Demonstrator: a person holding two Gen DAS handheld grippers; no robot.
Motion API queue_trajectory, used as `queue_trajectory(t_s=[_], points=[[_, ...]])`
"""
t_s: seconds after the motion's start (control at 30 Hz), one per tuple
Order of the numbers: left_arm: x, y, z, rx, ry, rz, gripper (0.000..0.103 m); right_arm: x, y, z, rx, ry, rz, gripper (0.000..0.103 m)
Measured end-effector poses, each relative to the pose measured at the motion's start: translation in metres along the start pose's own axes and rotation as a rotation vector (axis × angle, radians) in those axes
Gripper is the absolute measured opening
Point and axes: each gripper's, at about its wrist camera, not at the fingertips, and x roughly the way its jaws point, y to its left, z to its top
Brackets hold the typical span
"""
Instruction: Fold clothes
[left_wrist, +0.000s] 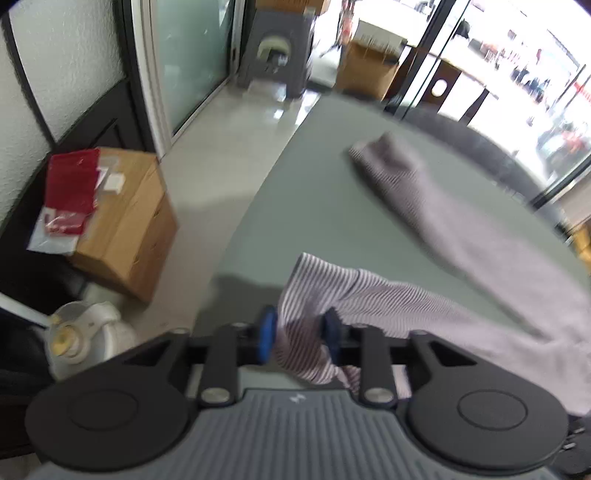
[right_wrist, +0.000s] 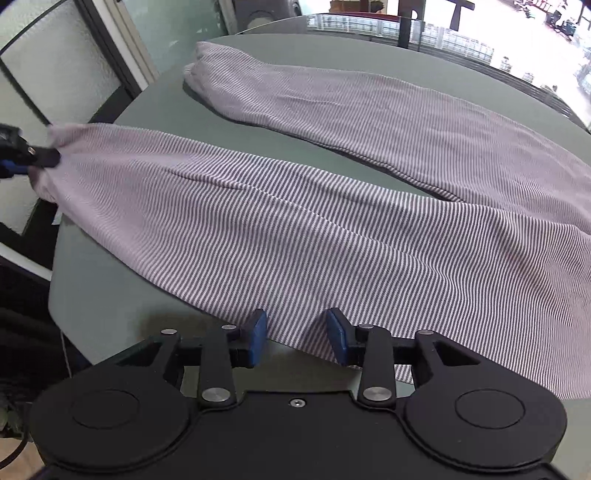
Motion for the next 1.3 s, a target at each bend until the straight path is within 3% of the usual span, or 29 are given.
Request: queue_trajectory(t_s=[0.07,0.13,0.3,0.43,0.57,0.67,0.77,0.87,0.97,1.0,1.03,1.13,1.23,1.3], points=[[0.009,0.003,-0.005,0.003,0.02,0.019,0.039,-0.002,-0.001,-0.001,-0.007,-0.001,0.013,0.039],[0.009,0.002,-0.01,0.024,0.011,0.062,0.056,-0.006,-0.005,-0.002,0.0,-0.008,0.024,0.04],[0.003,0.01,-0.006,-0.011,-0.008,0.053,0.062,-0.016,-0.017,-0.002,0.024,-0.037,0.035,0.04],[-0.004,0.022,0.007,-0.052,-0.042,0.063,0.084,-0.014,-0.027,-0.002,0.053,-0.025,0.008,0.04],[0.009,0.032,0.015,-0.067,0.055,0.045,0.097,-0.009,-0.034,-0.008,0.062,0.008,-0.011,0.04],[0.028,0.036,0.013,-0.041,0.141,0.072,0.097,-0.016,-0.041,-0.012,0.084,-0.011,-0.008,0.04],[0.024,0.032,0.009,-0.001,0.116,0.096,0.097,-0.022,-0.056,-0.015,0.133,-0.021,-0.013,0.04],[0.018,0.014,0.006,0.134,0.102,0.115,0.103,-0.027,-0.072,-0.02,0.18,-0.023,-0.035,0.04],[-0.001,0.003,0.008,0.182,0.059,-0.016,0.103,-0.034,-0.088,-0.027,0.228,-0.036,-0.068,0.041],[-0.006,0.002,0.009,0.179,0.046,-0.028,0.103,-0.035,-0.091,-0.028,0.238,-0.037,-0.075,0.041],[-0.009,0.003,0.012,0.168,0.038,-0.008,0.103,-0.038,-0.099,-0.031,0.272,-0.037,-0.092,0.041],[-0.017,0.006,0.022,0.114,-0.002,0.144,0.103,-0.045,-0.117,-0.039,0.336,-0.058,-0.106,0.041],[-0.031,-0.007,0.02,0.134,-0.056,0.093,0.103,-0.054,-0.136,-0.05,0.427,-0.073,-0.125,0.041],[-0.035,-0.038,0.01,0.224,-0.065,0.009,0.103,-0.06,-0.151,-0.061,0.506,-0.078,-0.113,0.041]])
